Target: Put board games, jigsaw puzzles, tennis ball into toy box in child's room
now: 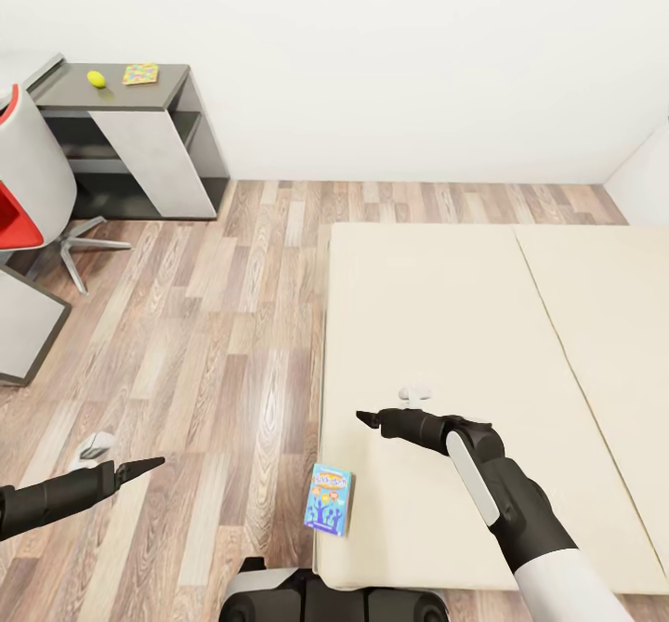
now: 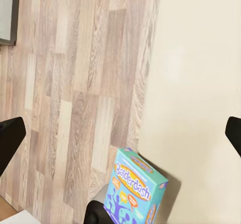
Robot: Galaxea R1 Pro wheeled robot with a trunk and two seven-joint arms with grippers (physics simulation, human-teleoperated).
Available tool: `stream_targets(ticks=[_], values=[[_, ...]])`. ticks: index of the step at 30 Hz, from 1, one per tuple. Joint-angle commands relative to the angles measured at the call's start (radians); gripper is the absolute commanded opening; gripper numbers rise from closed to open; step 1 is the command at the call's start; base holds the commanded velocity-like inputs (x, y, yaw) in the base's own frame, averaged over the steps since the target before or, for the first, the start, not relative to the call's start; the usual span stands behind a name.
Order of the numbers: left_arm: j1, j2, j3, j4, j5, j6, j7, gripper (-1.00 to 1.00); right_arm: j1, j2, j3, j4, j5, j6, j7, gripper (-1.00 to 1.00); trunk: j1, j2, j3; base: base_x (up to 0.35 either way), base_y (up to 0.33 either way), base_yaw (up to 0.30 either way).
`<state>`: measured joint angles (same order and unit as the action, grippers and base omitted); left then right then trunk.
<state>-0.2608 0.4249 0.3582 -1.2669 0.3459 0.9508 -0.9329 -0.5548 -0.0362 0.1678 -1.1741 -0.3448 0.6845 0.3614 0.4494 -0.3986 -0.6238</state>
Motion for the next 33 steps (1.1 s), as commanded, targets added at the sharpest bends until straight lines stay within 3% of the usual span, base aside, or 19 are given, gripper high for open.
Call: stream_targets(ticks=[1,24,33], values=[[0.000,0.000,0.001,0.000,-0.001,0.004,-0.003,1.00,-0.001,-0.001,0.001,-0.001,-0.001,0.004,0.001,1.00,0.001,-0.001,0.001,0.000,0.000,0.000],[0.000,0.000,0.001,0.000,-0.003,0.003,-0.001,1.00,-0.001,0.001,0.001,0.014,-0.002,0.002,0.000,1.00,0.001,-0.001,0.039,0.000,0.000,0.000],[-0.001,0.000,0.000,0.000,-0.006,-0.015,0.001,1.00,-0.001,0.001,-0.001,0.050,-0.002,-0.037,-0.001,1.00,0.001,-0.001,0.054,0.000,0.000,0.000]])
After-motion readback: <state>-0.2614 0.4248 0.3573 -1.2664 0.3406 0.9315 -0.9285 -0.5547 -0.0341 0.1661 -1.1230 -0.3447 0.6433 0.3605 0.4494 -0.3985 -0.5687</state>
